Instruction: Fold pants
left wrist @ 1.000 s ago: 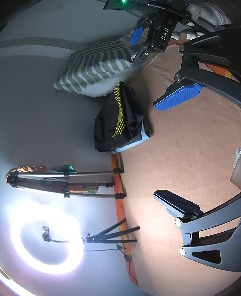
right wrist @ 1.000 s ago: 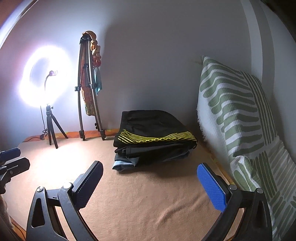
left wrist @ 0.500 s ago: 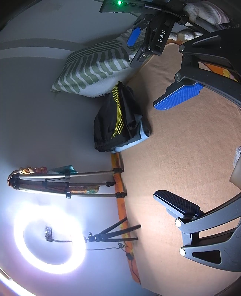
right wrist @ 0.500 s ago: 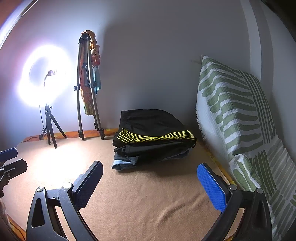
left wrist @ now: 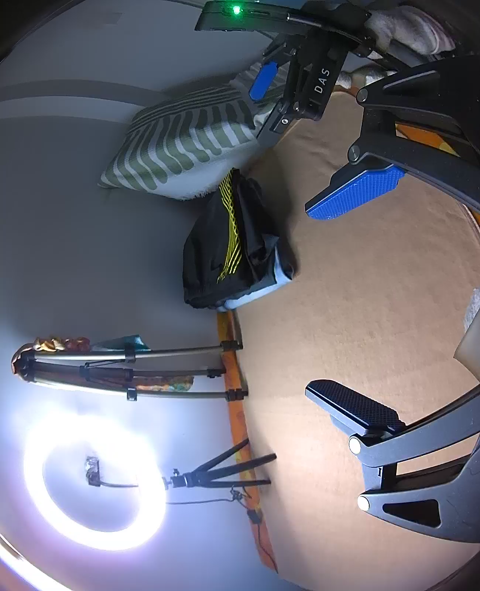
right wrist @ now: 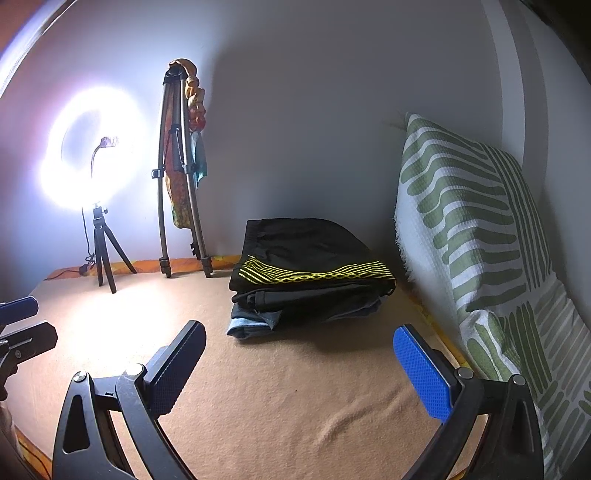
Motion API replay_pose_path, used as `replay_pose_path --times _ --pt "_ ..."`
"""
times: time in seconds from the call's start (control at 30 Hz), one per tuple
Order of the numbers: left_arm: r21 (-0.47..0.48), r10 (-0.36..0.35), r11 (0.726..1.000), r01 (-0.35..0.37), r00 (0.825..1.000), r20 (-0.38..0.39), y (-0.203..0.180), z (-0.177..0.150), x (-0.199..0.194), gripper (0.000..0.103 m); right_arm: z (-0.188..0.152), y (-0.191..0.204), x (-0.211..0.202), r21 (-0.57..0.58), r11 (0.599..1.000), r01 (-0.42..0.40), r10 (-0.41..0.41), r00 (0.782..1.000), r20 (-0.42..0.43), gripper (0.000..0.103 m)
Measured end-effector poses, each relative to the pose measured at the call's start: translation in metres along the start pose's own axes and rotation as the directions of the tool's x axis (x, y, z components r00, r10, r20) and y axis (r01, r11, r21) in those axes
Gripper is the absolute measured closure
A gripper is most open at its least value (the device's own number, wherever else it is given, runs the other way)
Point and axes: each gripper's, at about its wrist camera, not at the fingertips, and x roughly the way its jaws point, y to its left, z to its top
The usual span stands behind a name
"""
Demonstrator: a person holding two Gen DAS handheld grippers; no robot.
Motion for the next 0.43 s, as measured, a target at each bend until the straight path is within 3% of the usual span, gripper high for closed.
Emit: replay_pose_path --times 0.43 --pt "0.023 0.018 1.0 -0.019 0.999 0.035 -0.0022 -0.0013 -0.0071 0.014 -0.001 0.0015 -0.0006 -0.003 1.0 -0.001 0.001 1.0 0.001 0.0"
